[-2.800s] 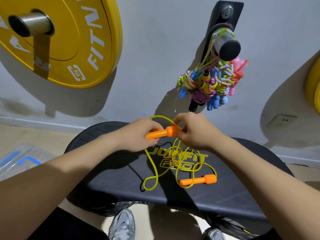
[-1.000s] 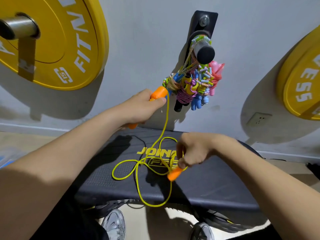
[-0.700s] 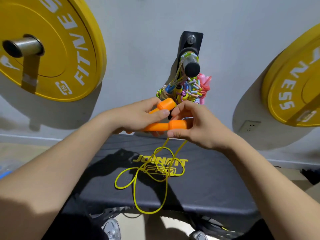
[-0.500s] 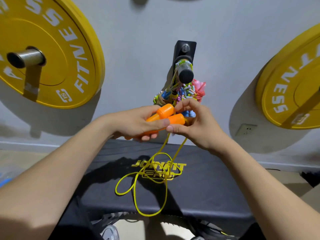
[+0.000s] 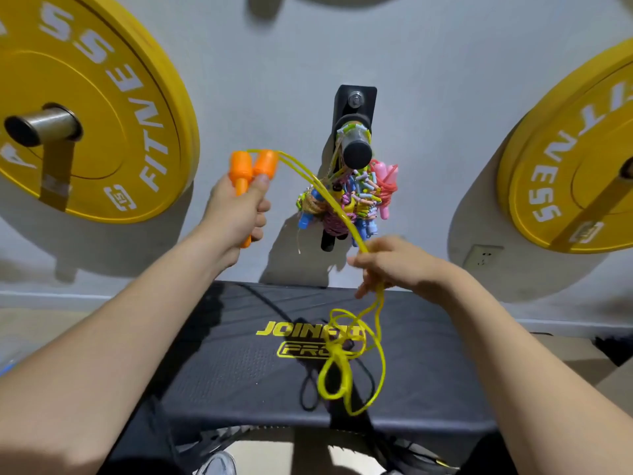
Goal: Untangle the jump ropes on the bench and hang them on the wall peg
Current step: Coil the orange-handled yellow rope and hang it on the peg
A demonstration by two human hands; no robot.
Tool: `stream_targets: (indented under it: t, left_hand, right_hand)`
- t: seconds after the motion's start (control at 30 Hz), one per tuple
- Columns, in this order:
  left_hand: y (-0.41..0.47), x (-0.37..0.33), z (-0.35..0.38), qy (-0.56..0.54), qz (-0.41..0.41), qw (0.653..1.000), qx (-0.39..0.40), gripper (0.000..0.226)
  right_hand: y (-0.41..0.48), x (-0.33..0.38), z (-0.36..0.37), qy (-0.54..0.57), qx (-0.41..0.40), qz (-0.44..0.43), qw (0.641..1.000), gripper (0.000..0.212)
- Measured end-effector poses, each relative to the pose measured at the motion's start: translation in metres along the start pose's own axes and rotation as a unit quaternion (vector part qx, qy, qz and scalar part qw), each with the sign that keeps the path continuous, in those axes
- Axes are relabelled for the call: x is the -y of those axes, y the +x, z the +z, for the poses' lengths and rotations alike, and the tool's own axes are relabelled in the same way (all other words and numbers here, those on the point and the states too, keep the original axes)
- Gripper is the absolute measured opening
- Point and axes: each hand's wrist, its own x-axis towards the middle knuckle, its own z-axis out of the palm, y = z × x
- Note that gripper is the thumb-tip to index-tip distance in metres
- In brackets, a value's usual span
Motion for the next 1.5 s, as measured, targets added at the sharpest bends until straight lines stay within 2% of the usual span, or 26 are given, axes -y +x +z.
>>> stream_targets:
  t: [0.03, 0.07, 0.13, 0.17, 0.27, 0.33, 0.4, 0.47, 0.53, 0.57, 0.6, 0.67, 0.73, 0.77, 0.83, 0.9, 0.97, 1.03, 1.1, 1.17, 1.23, 1.33, 1.4, 1.43, 1.47, 1.5]
  left_hand:
    - [0.005, 0.002, -0.002, -0.030, -0.006, 0.999, -0.045, 0.017]
    - [0.009, 0.004, -0.006, -0.013, -0.007, 0.997, -0.074, 0.019]
    - [0.017, 0.012, -0.019, 0.138, -0.009, 0.988, -0.064, 0.021]
    - [0.018, 0.016, -0.025, 0.247, -0.018, 0.968, -0.039, 0.021]
    - [0.017, 0.026, -0.033, 0.493, -0.082, 0.864, 0.059, 0.015]
    - [0.013, 0.026, -0.032, 0.580, -0.129, 0.793, 0.138, 0.017]
    - [0.010, 0.024, -0.031, 0.654, -0.147, 0.716, 0.196, 0.029]
    - [0.005, 0.022, -0.030, 0.694, -0.156, 0.665, 0.226, 0.044]
    - [0.000, 0.020, -0.028, 0.711, -0.170, 0.637, 0.245, 0.068]
    - [-0.002, 0.019, -0.028, 0.712, -0.162, 0.637, 0.245, 0.082]
    - [-0.002, 0.020, -0.029, 0.694, -0.129, 0.666, 0.240, 0.093]
    - [-0.003, 0.018, -0.026, 0.581, -0.004, 0.764, 0.280, 0.097]
    - [-0.009, 0.013, -0.016, 0.409, 0.068, 0.827, 0.379, 0.072]
    - [-0.011, 0.012, -0.010, 0.330, 0.053, 0.847, 0.414, 0.056]
    - [-0.012, 0.010, -0.002, 0.239, 0.005, 0.875, 0.421, 0.032]
    - [-0.011, 0.008, -0.001, 0.258, -0.014, 0.886, 0.385, 0.023]
    - [-0.008, 0.007, -0.004, 0.262, -0.019, 0.898, 0.353, 0.021]
    - [-0.005, 0.005, -0.003, 0.179, -0.004, 0.940, 0.289, 0.032]
    - [0.002, 0.005, -0.002, 0.046, 0.010, 0.986, 0.159, 0.039]
    - [0.010, 0.003, -0.003, -0.073, 0.026, 0.996, 0.048, 0.029]
    - [0.018, 0.000, -0.007, -0.148, 0.041, 0.988, -0.019, 0.022]
    - [0.027, 0.000, -0.014, -0.230, 0.018, 0.973, -0.032, 0.015]
    - [0.029, 0.000, -0.015, -0.277, -0.039, 0.960, -0.008, 0.019]
    - [0.028, 0.001, -0.016, -0.268, -0.064, 0.961, 0.001, 0.021]
    - [0.028, 0.002, -0.018, -0.211, -0.073, 0.975, 0.007, 0.021]
    - [0.028, 0.006, -0.020, -0.107, -0.062, 0.992, 0.019, 0.021]
  right_hand:
    - [0.000, -0.005, 0.001, -0.070, 0.014, 0.014, 0.997, 0.028]
    - [0.001, -0.008, 0.003, -0.124, 0.024, 0.014, 0.992, 0.028]
    - [0.004, -0.009, 0.005, -0.129, -0.001, -0.013, 0.992, 0.027]
    - [0.004, -0.006, 0.005, -0.131, -0.026, -0.046, 0.990, 0.026]
    - [0.004, 0.008, 0.009, -0.205, -0.098, -0.147, 0.963, 0.025]
    - [0.002, 0.014, 0.015, -0.245, -0.119, -0.176, 0.946, 0.024]
    - [0.000, 0.020, 0.019, -0.260, -0.126, -0.185, 0.939, 0.023]
    - [-0.001, 0.026, 0.022, -0.276, -0.130, -0.186, 0.934, 0.022]
    - [-0.002, 0.031, 0.024, -0.313, -0.123, -0.179, 0.925, 0.021]
    - [-0.002, 0.033, 0.025, -0.330, -0.115, -0.176, 0.920, 0.021]
    - [-0.003, 0.035, 0.029, -0.342, -0.107, -0.172, 0.917, 0.021]
    - [-0.002, 0.038, 0.036, -0.344, -0.097, -0.180, 0.916, 0.023]
    - [0.002, 0.042, 0.041, -0.304, -0.092, -0.207, 0.925, 0.024]
    - [0.004, 0.043, 0.042, -0.278, -0.096, -0.223, 0.929, 0.028]
    - [0.009, 0.044, 0.043, -0.221, -0.119, -0.244, 0.937, 0.036]
    - [0.013, 0.040, 0.040, -0.144, -0.135, -0.238, 0.951, 0.040]
    - [0.016, 0.033, 0.036, -0.090, -0.088, -0.198, 0.972, 0.046]
    - [0.021, 0.020, 0.034, -0.043, 0.004, -0.138, 0.989, 0.044]
    - [0.028, 0.006, 0.030, -0.066, 0.062, -0.093, 0.992, 0.038]
    - [0.032, -0.006, 0.024, -0.121, 0.077, -0.055, 0.988, 0.037]
    - [0.033, -0.016, 0.016, -0.173, 0.085, -0.017, 0.981, 0.040]
    - [0.032, -0.023, 0.012, -0.302, 0.111, 0.013, 0.947, 0.039]
    - [0.032, -0.022, 0.014, -0.304, 0.093, -0.004, 0.948, 0.036]
    - [0.032, -0.019, 0.015, -0.288, 0.062, -0.023, 0.955, 0.034]
    - [0.031, -0.014, 0.015, -0.262, 0.022, -0.048, 0.964, 0.032]
    - [0.030, -0.008, 0.016, -0.233, -0.015, -0.075, 0.969, 0.031]
